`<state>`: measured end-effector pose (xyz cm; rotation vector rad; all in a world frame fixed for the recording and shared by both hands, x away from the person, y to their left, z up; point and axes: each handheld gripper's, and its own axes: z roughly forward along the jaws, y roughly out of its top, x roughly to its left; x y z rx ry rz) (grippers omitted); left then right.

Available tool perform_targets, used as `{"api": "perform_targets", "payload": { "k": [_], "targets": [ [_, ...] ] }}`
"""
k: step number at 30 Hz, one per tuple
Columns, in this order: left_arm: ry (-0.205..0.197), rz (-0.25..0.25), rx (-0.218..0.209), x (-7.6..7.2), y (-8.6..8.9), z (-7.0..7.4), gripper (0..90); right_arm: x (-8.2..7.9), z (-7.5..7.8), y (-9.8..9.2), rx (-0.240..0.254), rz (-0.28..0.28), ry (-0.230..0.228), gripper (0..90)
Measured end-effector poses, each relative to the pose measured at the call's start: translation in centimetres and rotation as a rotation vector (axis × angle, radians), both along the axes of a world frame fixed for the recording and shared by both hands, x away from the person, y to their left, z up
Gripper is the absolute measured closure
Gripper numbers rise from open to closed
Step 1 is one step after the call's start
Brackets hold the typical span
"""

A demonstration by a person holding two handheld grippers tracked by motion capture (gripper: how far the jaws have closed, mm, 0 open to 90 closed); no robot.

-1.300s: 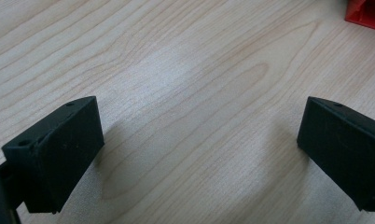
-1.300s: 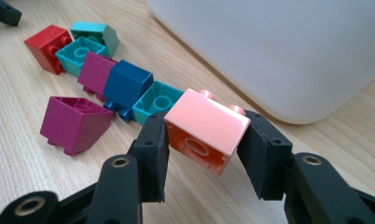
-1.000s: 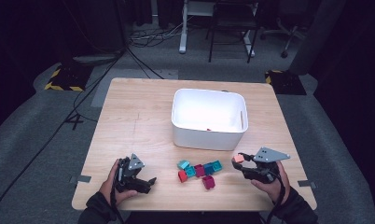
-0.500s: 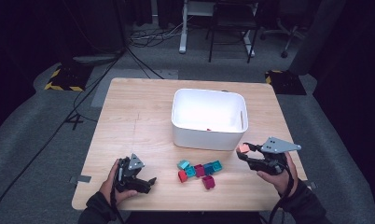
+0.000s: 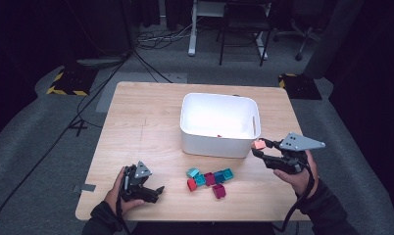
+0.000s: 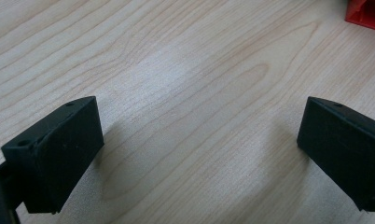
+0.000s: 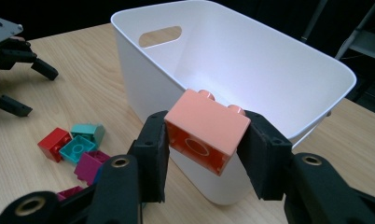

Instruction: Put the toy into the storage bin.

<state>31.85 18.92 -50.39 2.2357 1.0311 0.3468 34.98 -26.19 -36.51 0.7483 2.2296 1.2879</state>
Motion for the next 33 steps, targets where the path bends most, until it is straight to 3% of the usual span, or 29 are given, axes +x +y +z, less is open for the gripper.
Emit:
{"api": "perform_targets", "payload": {
  "k": [20,33],
  "targets": [
    [-0.003,-0.002,0.005,0.0,0.0,0.0,0.4,1.3,2.8,1.1,0.026,0.003,-0.033,54.6],
    [-0.002,-0.001,0.003,0.0,0.0,0.0,0.5,3.3,3.4,2.6,0.039,0.006,-0.018,54.7]
  ]
}}
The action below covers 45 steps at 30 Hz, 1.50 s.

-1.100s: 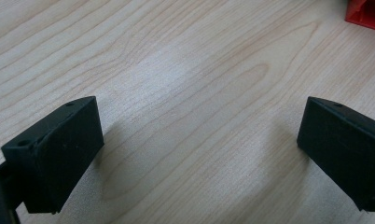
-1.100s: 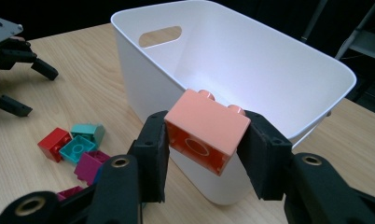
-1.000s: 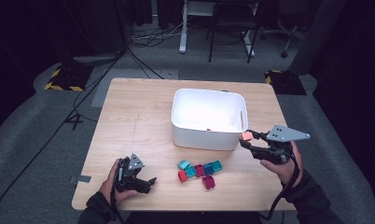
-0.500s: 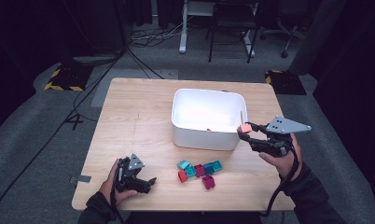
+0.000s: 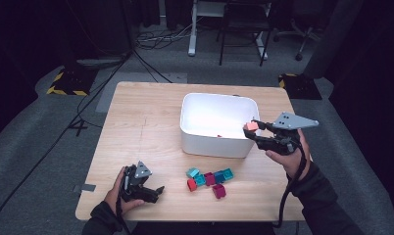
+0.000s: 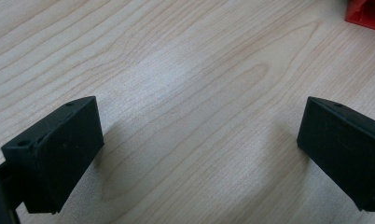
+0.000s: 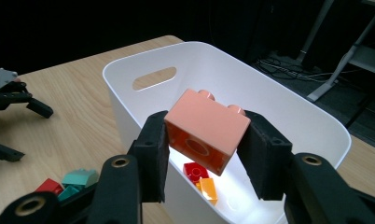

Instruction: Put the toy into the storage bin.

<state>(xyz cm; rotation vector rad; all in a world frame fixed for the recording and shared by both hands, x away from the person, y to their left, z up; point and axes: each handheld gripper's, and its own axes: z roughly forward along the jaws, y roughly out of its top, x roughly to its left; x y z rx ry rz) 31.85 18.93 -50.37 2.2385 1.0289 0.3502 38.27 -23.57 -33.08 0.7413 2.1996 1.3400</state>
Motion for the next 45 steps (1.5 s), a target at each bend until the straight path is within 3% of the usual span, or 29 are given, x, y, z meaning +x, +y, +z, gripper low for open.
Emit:
{"api": "perform_targets", "payload": {
  "k": [15,23,38,45],
  "targets": [
    [0.002,-0.001,-0.001,0.0,0.0,0.0,0.5,3.1,0.1,1.3,-0.013,-0.050,0.009,54.7],
    [-0.003,0.001,0.001,0.0,0.0,0.0,0.5,4.3,-1.0,1.8,-0.034,-0.054,0.035,54.7],
    [0.001,0.000,-0.002,0.0,0.0,0.0,0.5,5.2,-2.2,2.0,-0.049,-0.074,0.073,54.5],
    [0.001,-0.001,0.000,0.0,0.0,0.0,0.5,5.4,-2.8,2.0,-0.043,-0.080,0.096,49.7]
  ]
}}
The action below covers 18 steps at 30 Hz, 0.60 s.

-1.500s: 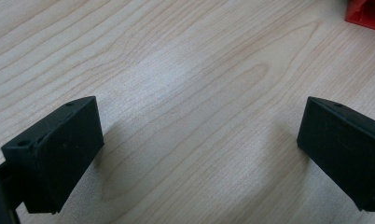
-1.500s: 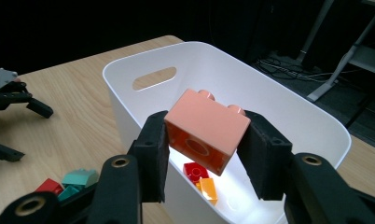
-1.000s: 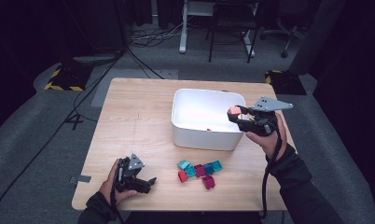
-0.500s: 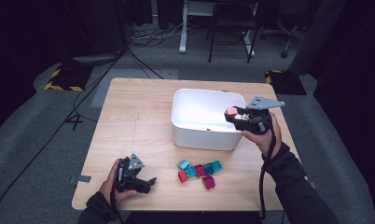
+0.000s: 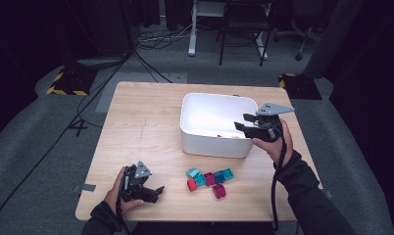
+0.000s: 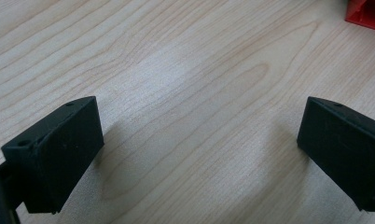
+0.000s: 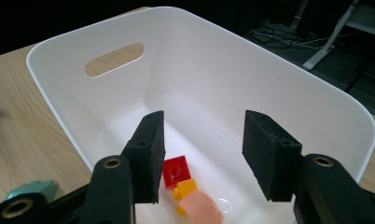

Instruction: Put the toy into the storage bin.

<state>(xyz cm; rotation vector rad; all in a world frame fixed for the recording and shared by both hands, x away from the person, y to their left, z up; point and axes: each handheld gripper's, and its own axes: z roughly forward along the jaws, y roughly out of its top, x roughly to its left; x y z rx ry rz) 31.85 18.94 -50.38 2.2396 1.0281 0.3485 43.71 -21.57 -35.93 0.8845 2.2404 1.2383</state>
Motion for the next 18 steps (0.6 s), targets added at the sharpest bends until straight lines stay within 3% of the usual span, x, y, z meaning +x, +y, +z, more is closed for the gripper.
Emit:
{"api": "perform_targets", "payload": {
  "k": [9,11,18],
  "targets": [
    [0.000,0.001,0.000,0.0,0.0,0.0,0.5,-0.6,0.3,-0.6,0.008,0.007,-0.005,46.5],
    [0.000,0.000,0.000,0.0,0.0,0.0,0.5,-1.1,0.5,-0.9,0.024,0.007,-0.018,45.3],
    [0.000,0.000,0.000,0.0,0.0,0.0,0.5,-3.1,1.6,-2.1,0.007,0.031,-0.052,43.1]
  ]
}}
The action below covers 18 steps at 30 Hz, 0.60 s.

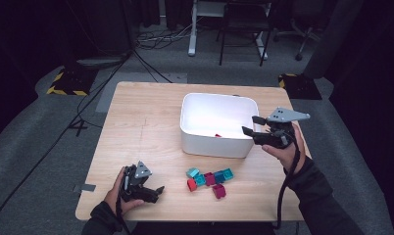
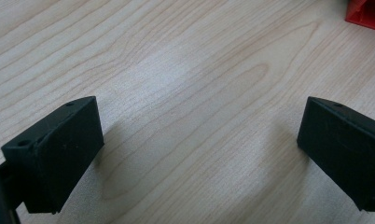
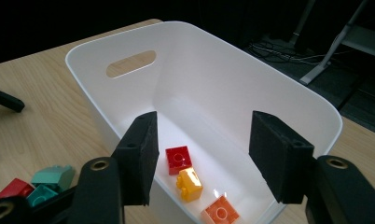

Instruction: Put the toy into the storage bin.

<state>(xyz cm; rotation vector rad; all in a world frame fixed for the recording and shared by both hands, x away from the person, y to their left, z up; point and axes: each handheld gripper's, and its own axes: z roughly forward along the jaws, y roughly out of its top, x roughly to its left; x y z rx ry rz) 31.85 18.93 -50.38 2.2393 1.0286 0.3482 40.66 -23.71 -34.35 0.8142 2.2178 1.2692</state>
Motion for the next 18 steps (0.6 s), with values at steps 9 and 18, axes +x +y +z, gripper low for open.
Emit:
{"api": "perform_targets", "payload": {
  "k": [9,18],
  "targets": [
    [-0.004,0.008,-0.005,0.0,-0.1,0.0,0.5,-2.4,0.0,-0.4,-0.023,0.050,-0.020,43.0],
    [-0.004,0.008,-0.005,0.0,-0.1,0.0,0.5,-4.5,-1.5,-0.7,-0.016,0.071,-0.029,43.0]
  ]
}}
